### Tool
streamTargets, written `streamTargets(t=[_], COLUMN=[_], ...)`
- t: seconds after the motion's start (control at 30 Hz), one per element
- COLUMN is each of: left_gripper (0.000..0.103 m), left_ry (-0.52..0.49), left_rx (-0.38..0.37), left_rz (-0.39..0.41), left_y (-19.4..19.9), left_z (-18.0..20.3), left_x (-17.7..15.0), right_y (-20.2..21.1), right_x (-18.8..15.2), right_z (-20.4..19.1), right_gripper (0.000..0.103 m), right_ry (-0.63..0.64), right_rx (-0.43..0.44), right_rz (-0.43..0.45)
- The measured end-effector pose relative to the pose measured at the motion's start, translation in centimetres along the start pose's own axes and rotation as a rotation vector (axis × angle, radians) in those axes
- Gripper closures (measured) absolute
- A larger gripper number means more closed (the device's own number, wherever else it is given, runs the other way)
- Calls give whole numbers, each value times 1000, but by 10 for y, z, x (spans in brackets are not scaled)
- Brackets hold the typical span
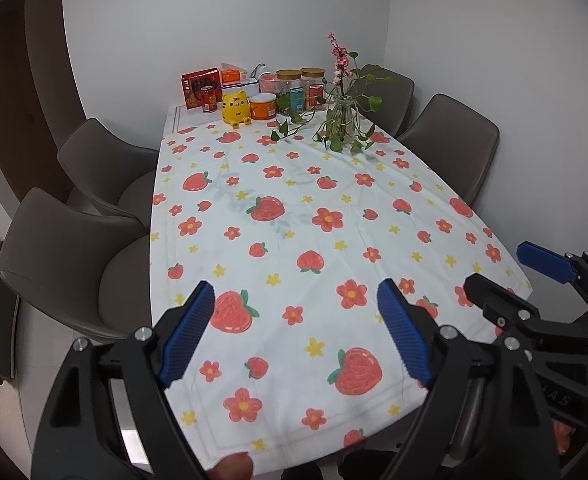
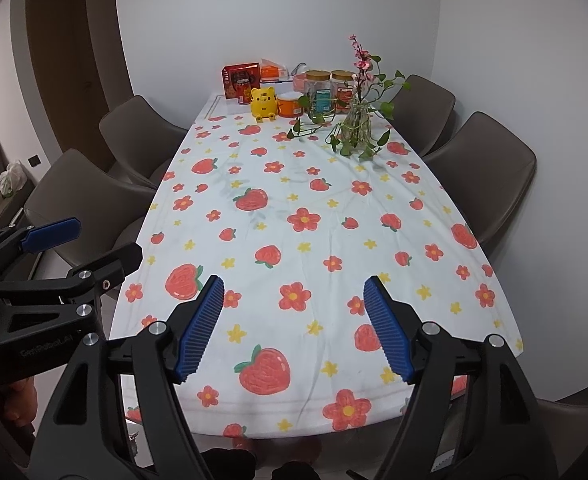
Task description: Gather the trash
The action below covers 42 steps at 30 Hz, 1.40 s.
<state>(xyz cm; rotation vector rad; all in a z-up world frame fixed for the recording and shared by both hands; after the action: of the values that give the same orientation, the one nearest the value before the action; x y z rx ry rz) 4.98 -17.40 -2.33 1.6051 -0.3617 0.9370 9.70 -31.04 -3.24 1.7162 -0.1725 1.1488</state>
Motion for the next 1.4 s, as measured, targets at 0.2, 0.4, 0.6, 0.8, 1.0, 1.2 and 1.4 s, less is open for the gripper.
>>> streamTargets(t=[0.2,0.4,0.6,0.8,1.0,1.2,1.4], left_gripper=[19,19,19,19,18,18,17], left_ry=[-1,1,4,4,2,3,6], left_rx=[1,15,28,33,64,67,66], left_rz=[-1,-3,-1,-3,1,4,3], left_y=[-1,4,5,4,3,2,2], left_z=[0,-3,-7,-10,-15,-17,-15], left_x=[1,-1,1,3,6,7,7], right_y=[1,2,3,3,3,2,2], right_x=[0,1,5,7,9,9,10], right_z=[0,-1,-3,-3,-4,-5,-5], right_gripper=[33,33,33,33,33,33,33], right_ry=[-1,3,9,8,20,17,16], right_rx=[2,7,22,27,35,32,32], right_rz=[0,2,7,15,21,21,22])
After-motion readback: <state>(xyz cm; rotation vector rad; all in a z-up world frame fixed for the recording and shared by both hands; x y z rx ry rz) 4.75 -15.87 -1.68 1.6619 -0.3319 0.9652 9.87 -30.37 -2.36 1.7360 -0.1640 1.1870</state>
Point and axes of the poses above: each gripper's, at about its wrist camera, not at the fingertips, and y roughly against the way its jaws point, z to its right, x to its top, the point moved 4 cm from there along -y, roughly the way its jaws point, and after that the axes turned 5 degrees about z, right-handed, at the moved point
